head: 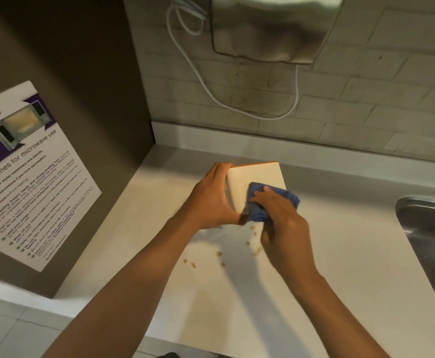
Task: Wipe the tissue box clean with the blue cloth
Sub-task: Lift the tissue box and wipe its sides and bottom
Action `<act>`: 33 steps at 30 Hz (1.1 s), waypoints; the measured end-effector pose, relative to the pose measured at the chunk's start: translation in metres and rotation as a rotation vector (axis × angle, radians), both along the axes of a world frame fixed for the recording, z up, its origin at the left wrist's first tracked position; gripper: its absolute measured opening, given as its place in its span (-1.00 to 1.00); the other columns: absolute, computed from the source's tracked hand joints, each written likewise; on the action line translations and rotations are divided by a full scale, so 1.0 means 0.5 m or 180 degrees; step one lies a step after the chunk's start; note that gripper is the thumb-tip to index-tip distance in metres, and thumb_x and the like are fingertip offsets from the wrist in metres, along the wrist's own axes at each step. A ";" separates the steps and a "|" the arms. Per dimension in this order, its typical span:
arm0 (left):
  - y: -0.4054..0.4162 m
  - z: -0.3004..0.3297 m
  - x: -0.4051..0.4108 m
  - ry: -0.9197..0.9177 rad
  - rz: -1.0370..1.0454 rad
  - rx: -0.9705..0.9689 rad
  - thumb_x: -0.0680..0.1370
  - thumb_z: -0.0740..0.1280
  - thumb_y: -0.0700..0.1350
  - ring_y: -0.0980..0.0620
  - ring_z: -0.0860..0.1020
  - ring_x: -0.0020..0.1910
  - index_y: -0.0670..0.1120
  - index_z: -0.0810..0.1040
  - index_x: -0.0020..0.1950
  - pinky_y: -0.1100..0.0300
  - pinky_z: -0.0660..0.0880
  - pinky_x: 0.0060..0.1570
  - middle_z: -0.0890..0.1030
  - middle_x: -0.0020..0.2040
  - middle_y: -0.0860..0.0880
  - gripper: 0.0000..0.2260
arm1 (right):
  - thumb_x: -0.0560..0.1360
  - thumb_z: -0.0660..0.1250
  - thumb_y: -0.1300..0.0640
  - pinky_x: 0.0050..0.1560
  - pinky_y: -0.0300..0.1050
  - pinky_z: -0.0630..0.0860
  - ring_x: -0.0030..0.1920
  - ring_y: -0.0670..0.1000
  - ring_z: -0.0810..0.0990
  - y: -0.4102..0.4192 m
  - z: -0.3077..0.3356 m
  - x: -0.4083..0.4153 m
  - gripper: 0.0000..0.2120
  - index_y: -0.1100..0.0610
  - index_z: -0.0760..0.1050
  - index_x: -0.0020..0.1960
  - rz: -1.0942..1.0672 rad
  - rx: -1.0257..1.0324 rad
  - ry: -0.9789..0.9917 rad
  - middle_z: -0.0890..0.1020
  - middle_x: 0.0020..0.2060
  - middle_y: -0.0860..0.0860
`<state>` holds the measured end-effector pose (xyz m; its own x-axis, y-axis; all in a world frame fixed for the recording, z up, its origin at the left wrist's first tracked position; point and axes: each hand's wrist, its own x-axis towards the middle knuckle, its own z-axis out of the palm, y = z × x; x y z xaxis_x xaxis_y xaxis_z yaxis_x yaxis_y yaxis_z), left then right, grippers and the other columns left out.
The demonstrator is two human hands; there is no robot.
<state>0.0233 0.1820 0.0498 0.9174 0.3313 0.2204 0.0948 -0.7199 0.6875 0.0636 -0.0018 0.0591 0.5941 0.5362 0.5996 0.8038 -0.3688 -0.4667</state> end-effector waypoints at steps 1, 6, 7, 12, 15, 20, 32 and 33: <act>-0.004 0.001 -0.002 0.0007 0.0037 0.0025 0.19 0.66 0.22 0.08 0.47 0.16 0.11 0.19 0.43 0.16 0.57 0.08 0.39 0.28 0.12 -0.04 | 0.29 0.27 0.58 0.02 -0.45 0.37 0.03 0.09 0.59 0.001 0.010 0.019 -0.53 0.16 0.60 0.04 -0.0109 0.0008 0.0074 0.63 -0.03 -0.01; -0.002 0.007 -0.001 -0.0050 0.0006 -0.0074 0.25 0.66 0.15 0.06 0.48 0.15 0.05 0.23 0.44 0.19 0.52 0.08 0.38 0.24 0.14 -0.10 | 0.37 0.30 0.47 0.17 -0.37 0.28 0.19 0.10 0.48 0.057 0.046 0.018 -0.56 0.23 0.55 0.22 -0.0056 -0.0291 0.0124 0.56 0.18 0.11; 0.002 0.006 0.000 -0.0015 -0.0018 -0.0131 0.32 0.63 0.13 0.02 0.49 0.17 0.01 0.25 0.46 0.17 0.50 0.12 0.41 0.25 0.09 -0.16 | 0.38 0.30 0.48 0.24 -0.28 0.31 0.22 0.07 0.47 0.063 0.041 0.000 -0.57 0.25 0.55 0.21 0.0139 -0.0309 0.0124 0.56 0.20 0.11; 0.002 -0.003 0.003 0.0045 0.0012 -0.0055 0.25 0.63 0.18 0.02 0.50 0.18 0.08 0.22 0.44 0.03 0.58 0.14 0.41 0.30 0.08 -0.10 | 0.29 0.24 0.59 0.01 -0.35 0.41 -0.11 -0.12 0.50 0.000 0.012 -0.012 -0.60 0.19 0.58 -0.08 0.0420 -0.0035 -0.0021 0.60 -0.15 -0.05; -0.008 0.001 0.006 -0.0021 0.0115 -0.0020 0.16 0.65 0.23 0.07 0.48 0.17 0.11 0.20 0.43 0.08 0.58 0.11 0.39 0.29 0.12 -0.02 | 0.30 0.19 0.50 -0.15 -0.37 0.30 -0.17 -0.12 0.41 0.010 0.031 0.039 -0.63 0.10 0.56 -0.12 -0.0101 -0.0055 0.0077 0.55 -0.21 -0.12; 0.011 0.008 0.009 0.0012 0.0105 -0.0193 0.29 0.62 0.17 0.01 0.49 0.19 0.05 0.23 0.45 0.04 0.55 0.19 0.43 0.31 0.05 -0.14 | 0.37 0.26 0.47 0.14 -0.26 0.38 0.11 -0.02 0.50 0.057 0.032 0.000 -0.65 0.20 0.62 0.05 0.0167 -0.0140 0.0157 0.62 0.05 0.03; 0.003 0.010 0.018 0.0013 0.0115 -0.0284 0.30 0.53 0.28 0.04 0.49 0.16 0.03 0.28 0.41 0.00 0.54 0.20 0.43 0.25 0.08 -0.19 | 0.33 0.25 0.44 0.03 -0.26 0.44 -0.06 0.01 0.55 0.058 0.037 0.005 -0.74 0.16 0.61 -0.14 0.0136 0.0156 0.0142 0.63 -0.19 -0.01; 0.003 0.012 0.017 0.0049 0.0134 -0.0406 0.37 0.41 0.34 0.01 0.50 0.18 0.01 0.30 0.41 -0.04 0.53 0.24 0.46 0.25 0.04 -0.26 | 0.32 0.29 0.49 0.08 -0.28 0.44 -0.04 0.01 0.57 0.063 0.029 -0.015 -0.73 0.19 0.62 -0.13 0.0250 0.0124 0.0096 0.65 -0.18 0.02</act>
<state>0.0316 0.1837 0.0557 0.9051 0.3940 0.1599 0.1344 -0.6219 0.7715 0.0560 0.0297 0.0737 0.5692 0.5585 0.6034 0.8150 -0.2863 -0.5038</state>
